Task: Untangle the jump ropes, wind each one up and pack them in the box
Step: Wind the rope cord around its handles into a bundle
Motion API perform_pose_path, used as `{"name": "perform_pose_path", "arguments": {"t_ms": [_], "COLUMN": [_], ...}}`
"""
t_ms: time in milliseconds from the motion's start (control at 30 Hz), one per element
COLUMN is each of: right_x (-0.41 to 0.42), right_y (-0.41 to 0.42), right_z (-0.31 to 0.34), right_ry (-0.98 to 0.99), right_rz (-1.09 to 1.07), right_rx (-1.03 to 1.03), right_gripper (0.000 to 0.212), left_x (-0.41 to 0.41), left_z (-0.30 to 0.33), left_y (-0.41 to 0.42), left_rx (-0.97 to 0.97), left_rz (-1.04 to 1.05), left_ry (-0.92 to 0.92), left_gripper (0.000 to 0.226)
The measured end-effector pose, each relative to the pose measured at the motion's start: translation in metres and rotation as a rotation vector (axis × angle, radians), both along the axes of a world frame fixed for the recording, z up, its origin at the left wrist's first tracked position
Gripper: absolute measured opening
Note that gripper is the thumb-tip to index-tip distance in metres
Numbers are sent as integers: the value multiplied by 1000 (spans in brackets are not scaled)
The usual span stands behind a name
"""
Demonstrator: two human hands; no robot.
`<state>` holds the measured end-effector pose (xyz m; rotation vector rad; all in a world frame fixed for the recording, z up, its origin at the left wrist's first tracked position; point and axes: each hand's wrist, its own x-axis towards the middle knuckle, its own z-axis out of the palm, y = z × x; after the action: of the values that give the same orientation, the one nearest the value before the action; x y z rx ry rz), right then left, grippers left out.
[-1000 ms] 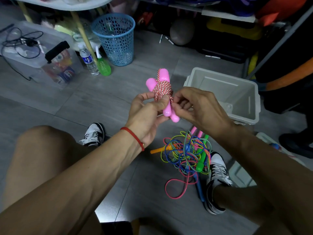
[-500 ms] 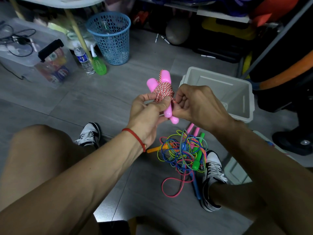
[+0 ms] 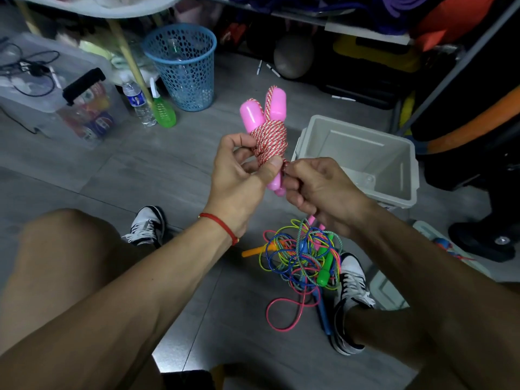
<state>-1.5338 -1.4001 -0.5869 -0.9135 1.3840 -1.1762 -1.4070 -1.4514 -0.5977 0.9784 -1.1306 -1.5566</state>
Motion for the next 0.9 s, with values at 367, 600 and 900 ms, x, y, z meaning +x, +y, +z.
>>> {"name": "perform_pose_path", "arguments": {"t_ms": [367,600,900], "right_x": [-24,-24,-36], "right_y": [1,-1,0], "right_z": [1,14,15], "right_ry": [1224,1445,1488], "right_rz": [165,228,386], "right_rx": [-330,-429,-493], "right_gripper": [27,37,32], "left_x": [0,-1,4], "left_z": [2,0,2], "left_y": [4,0,-2], "left_rx": [190,159,286], "left_rz": [-61,-80,-134], "left_ry": [91,49,72], "left_gripper": [32,35,29]}}
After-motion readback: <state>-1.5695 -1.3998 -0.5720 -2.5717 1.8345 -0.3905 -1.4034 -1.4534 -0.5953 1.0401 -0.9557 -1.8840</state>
